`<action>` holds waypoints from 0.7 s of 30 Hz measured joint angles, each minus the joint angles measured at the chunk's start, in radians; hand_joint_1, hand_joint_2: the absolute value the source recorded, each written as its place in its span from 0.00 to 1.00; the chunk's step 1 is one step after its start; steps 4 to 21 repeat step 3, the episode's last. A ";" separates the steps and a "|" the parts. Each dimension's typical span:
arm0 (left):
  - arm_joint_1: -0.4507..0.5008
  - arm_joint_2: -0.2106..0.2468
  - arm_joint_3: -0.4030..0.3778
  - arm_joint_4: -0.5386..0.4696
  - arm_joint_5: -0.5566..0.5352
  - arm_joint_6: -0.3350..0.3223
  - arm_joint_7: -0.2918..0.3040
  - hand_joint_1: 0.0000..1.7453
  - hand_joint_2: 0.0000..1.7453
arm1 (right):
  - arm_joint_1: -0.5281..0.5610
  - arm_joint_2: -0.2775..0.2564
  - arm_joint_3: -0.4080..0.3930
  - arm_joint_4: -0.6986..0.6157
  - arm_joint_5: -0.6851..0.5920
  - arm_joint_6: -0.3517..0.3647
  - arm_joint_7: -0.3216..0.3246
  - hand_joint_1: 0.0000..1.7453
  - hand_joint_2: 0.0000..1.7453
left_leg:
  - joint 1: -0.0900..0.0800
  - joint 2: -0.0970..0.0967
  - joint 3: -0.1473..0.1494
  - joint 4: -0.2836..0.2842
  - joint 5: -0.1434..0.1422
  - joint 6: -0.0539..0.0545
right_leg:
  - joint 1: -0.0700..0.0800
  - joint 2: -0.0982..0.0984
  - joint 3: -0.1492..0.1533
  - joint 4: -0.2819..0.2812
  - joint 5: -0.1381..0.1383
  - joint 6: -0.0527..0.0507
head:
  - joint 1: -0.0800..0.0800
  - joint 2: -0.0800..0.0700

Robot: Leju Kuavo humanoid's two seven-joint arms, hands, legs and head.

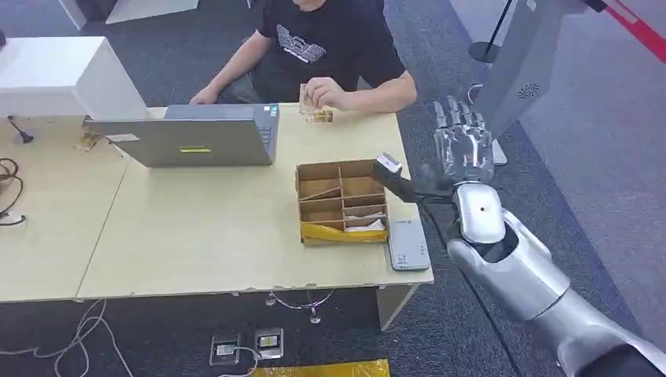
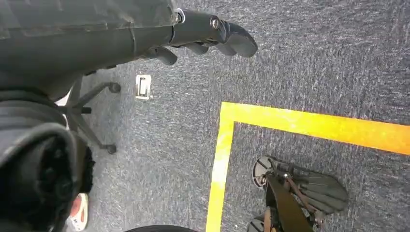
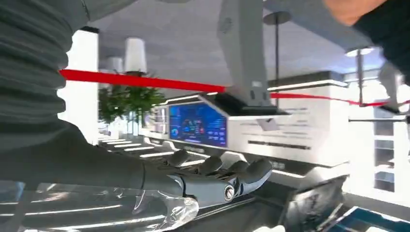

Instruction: Pass the card to the sensor for recognition and then transmit it.

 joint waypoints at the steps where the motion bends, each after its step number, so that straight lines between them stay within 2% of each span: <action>1: 0.000 0.000 0.000 0.000 0.003 0.005 0.000 0.00 0.00 | 0.015 -0.008 -0.030 -0.007 -0.012 -0.001 0.000 0.00 1.00 | 0.000 0.000 0.000 0.000 0.000 0.000 | 0.000 0.000 0.000 0.000 0.000 0.000 | 0.000 0.000; 3: 0.000 0.000 0.001 0.000 0.010 0.008 0.000 0.00 0.00 | 0.042 -0.019 -0.085 -0.018 -0.041 -0.011 0.000 0.00 1.00 | 0.000 0.000 0.000 0.000 0.000 0.000 | 0.000 0.000 0.000 0.000 0.000 0.000 | 0.000 0.000; 21: 0.000 0.000 0.001 0.000 0.010 0.008 0.000 0.00 0.00 | 0.042 -0.019 -0.085 -0.018 -0.041 -0.011 0.000 0.00 1.00 | 0.000 0.000 0.000 0.000 0.000 0.000 | 0.000 0.000 0.000 0.000 0.000 0.000 | 0.000 0.000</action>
